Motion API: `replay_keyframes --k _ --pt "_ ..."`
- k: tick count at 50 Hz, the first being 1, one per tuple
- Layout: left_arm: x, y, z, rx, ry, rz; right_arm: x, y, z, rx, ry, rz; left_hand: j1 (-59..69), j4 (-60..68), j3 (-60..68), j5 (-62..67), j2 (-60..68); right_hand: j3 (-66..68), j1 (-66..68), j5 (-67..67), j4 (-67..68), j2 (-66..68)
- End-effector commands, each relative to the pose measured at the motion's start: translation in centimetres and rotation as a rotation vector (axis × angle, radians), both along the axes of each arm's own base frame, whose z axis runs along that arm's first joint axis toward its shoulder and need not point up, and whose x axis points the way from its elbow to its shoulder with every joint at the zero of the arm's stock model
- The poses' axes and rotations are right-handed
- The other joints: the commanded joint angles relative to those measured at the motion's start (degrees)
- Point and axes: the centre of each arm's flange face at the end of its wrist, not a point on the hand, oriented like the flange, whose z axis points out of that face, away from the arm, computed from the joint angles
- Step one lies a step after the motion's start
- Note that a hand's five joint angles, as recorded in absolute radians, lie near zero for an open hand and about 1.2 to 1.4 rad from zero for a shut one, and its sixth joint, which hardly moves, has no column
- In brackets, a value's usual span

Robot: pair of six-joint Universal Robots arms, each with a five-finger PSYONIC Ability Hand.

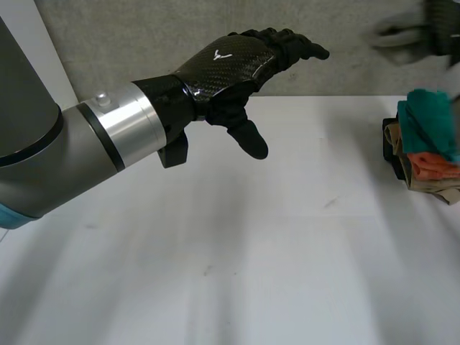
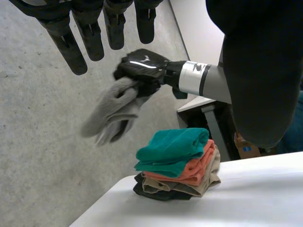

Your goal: Fold the laundry.

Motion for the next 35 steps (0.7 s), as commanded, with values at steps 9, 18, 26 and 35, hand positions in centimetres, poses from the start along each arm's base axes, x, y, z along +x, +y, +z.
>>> replay_keyframes --k 9,18,26,35 --pt "-0.2 0.3 -2.5 0.069 -0.033 -0.009 -16.0 -6.6 -16.3 0.355 0.032 -0.106 -0.5 -1.8 -2.0 -2.8 -1.4 13.8 20.9 17.2 11.4 13.9" --pt "-0.1 0.3 -2.6 0.072 -0.035 -0.008 -16.3 -6.4 -15.0 0.345 0.063 -0.046 -0.5 -1.8 -2.0 -2.8 -1.4 -56.2 -49.1 -52.8 -58.6 -56.1" --pt "-0.1 0.6 -2.2 0.064 -0.030 -0.012 -17.4 -5.3 -11.7 0.368 -0.069 -0.180 -0.5 -1.8 -2.0 -2.8 -1.4 -56.2 -49.1 -52.8 -58.6 -56.1" --pt "-0.1 1.6 -1.3 0.048 -0.017 -0.028 -16.7 -1.6 -7.8 0.501 -0.179 -0.201 -0.5 -1.8 -2.0 -2.8 -1.4 -56.2 -49.1 -52.8 -58.6 -56.1"
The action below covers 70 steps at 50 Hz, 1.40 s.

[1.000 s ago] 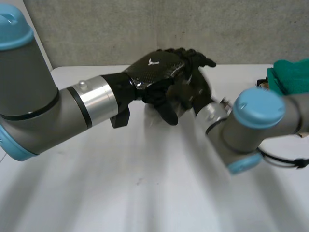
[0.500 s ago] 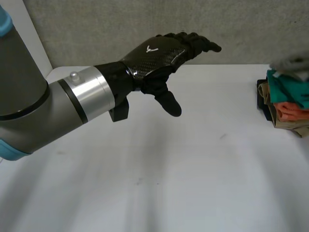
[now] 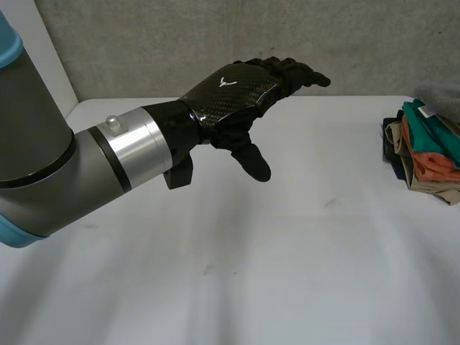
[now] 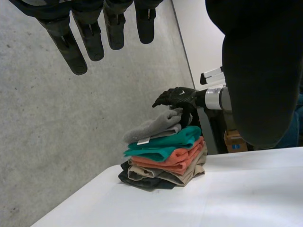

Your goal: Fold the laundry.

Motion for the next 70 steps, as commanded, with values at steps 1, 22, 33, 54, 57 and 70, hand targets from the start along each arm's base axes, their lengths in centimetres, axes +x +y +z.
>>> replay_keyframes --k 1,22,33,54,57,70 --pt "0.0 0.9 0.8 -0.015 0.012 -0.014 0.5 3.6 3.9 0.124 -0.089 -0.068 -0.5 -1.8 -2.0 -2.8 -1.4 -2.1 -2.8 -2.9 -2.3 -2.2" --pt "2.1 0.0 10.5 -0.137 0.273 0.200 4.5 7.1 21.4 -0.384 0.167 -0.245 -0.5 -1.8 -2.0 -2.8 -1.4 -2.1 -2.8 -2.9 -2.3 -2.2" --pt "12.3 -7.3 13.3 -0.239 0.321 0.781 23.2 15.5 15.9 -0.333 0.147 0.404 -0.5 -1.7 -2.0 -2.7 -1.4 -2.1 -2.8 -2.9 -2.3 -2.2" --pt "25.3 -15.3 -12.1 0.021 -0.784 1.129 28.1 22.0 -2.3 0.273 0.188 0.607 -0.5 -1.8 -2.0 -2.8 -1.4 -2.1 -2.8 -2.9 -2.3 -2.2" --pt "25.6 -15.1 -13.9 0.050 -0.843 1.107 28.0 22.1 -3.6 0.312 0.192 0.612 -0.5 -1.8 -2.0 -2.8 -1.4 -2.1 -2.8 -2.9 -2.3 -2.2" --pt "24.9 -20.2 -14.0 -0.125 -0.787 1.141 28.2 21.4 -3.6 0.293 0.179 0.608 -0.5 -1.8 -2.0 -2.8 -1.4 -2.1 -2.8 -2.9 -2.3 -2.2"
